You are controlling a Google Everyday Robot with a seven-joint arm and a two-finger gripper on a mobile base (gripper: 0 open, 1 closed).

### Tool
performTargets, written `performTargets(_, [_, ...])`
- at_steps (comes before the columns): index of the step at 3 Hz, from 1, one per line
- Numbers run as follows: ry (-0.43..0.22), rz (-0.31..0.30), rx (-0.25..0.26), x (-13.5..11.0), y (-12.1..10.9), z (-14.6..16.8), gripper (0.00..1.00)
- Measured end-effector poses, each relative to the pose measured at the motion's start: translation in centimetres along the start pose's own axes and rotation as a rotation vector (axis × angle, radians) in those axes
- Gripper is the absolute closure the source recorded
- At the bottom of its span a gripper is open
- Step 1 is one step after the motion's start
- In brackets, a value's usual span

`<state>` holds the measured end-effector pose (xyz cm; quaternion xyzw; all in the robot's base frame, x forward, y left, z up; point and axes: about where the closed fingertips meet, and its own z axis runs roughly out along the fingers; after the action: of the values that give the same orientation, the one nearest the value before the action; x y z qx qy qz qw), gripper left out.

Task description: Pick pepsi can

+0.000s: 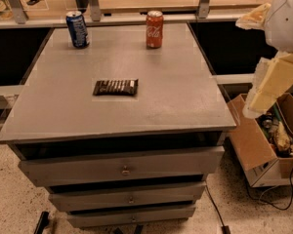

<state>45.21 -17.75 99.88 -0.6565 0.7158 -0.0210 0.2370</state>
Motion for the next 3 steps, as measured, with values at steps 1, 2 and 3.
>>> performTargets(1, [-0.046,-0.010,0.020,-1.7,-1.3,0.4,0.00])
performTargets(2, [-0.110,0.040,0.022,-2.6,-2.3,1.1,0.00])
performTargets(3, [-0.225,0.132,-0.002,-3.3,-3.1,2.4,0.00])
